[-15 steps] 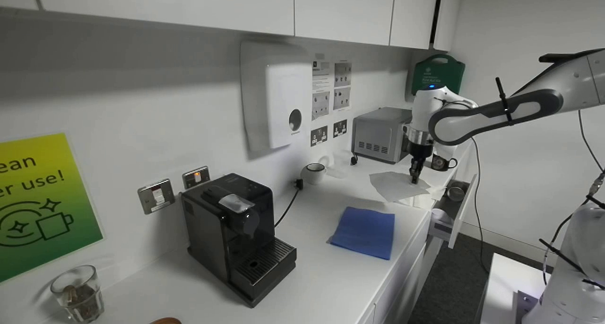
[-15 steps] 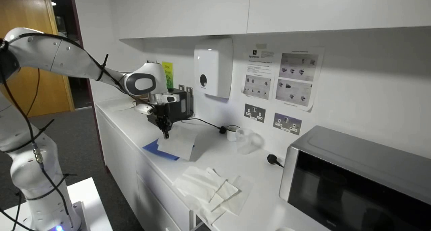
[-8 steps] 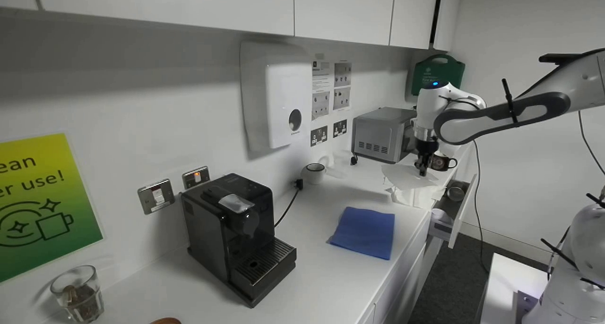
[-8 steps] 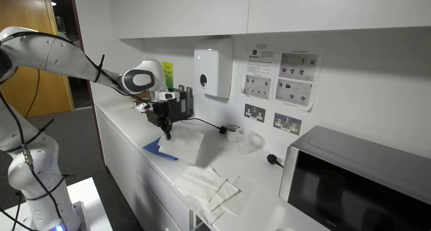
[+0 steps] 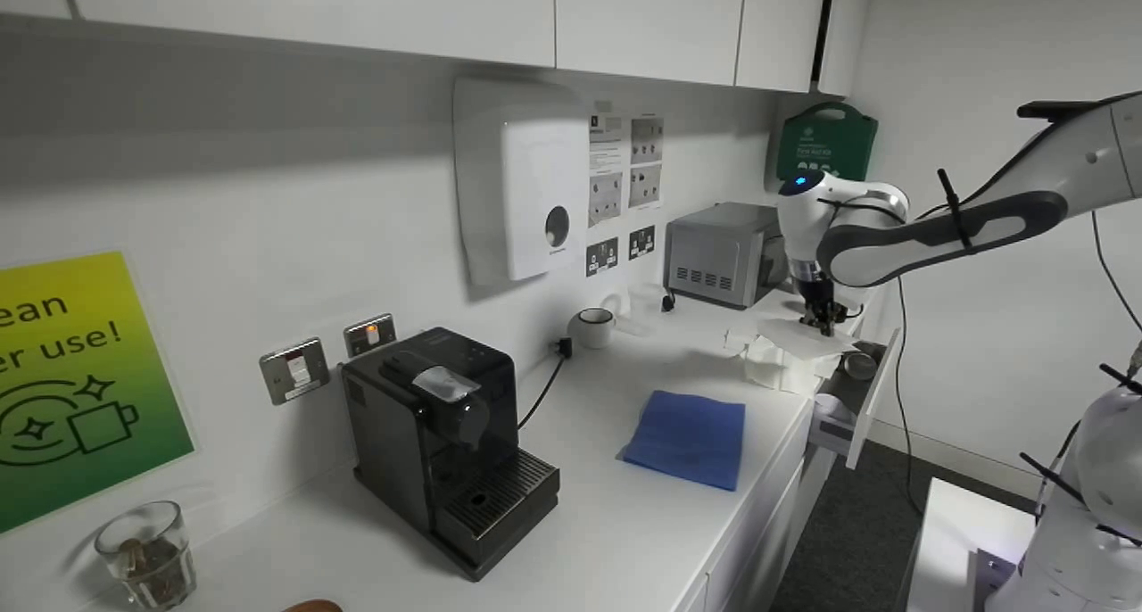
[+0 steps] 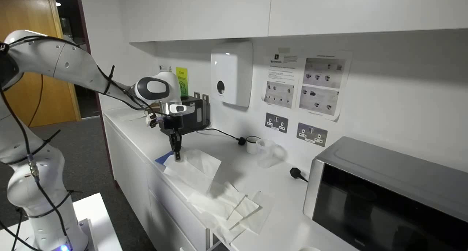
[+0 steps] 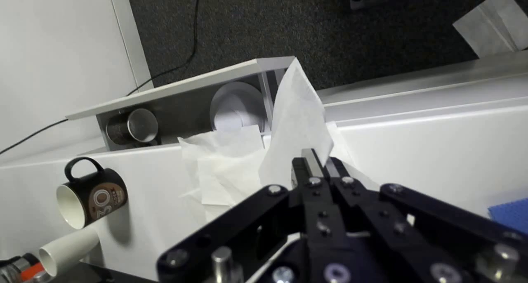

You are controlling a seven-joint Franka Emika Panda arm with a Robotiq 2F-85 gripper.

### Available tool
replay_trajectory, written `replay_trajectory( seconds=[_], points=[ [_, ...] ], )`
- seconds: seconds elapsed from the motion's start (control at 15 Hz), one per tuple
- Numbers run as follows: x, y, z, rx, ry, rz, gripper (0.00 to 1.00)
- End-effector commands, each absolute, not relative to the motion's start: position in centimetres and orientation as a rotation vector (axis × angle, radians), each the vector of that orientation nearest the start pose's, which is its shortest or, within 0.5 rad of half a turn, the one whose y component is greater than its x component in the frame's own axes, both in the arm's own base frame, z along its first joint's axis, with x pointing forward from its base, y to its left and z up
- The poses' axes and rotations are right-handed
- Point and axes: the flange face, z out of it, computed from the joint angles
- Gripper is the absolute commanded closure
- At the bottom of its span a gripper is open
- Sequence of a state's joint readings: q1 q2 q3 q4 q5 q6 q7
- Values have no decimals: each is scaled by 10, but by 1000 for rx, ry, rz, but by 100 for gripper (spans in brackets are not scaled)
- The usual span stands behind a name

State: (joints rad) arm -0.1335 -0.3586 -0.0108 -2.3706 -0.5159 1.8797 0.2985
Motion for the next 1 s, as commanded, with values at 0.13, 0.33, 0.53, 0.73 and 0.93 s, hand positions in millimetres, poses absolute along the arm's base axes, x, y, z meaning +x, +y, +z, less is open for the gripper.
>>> replay_trajectory(
  seconds=[0.13,0.33,0.53,0.73,0.93],
  points=[
    [411,-107,450,-3648,690,309,100],
    [415,-100,445,-3641,602,349,100],
    [421,-85,441,-3646,487,358,100],
    [423,-63,445,-3594,262,283,100],
    [423,-63,438,-3613,312,315,99]
  ],
)
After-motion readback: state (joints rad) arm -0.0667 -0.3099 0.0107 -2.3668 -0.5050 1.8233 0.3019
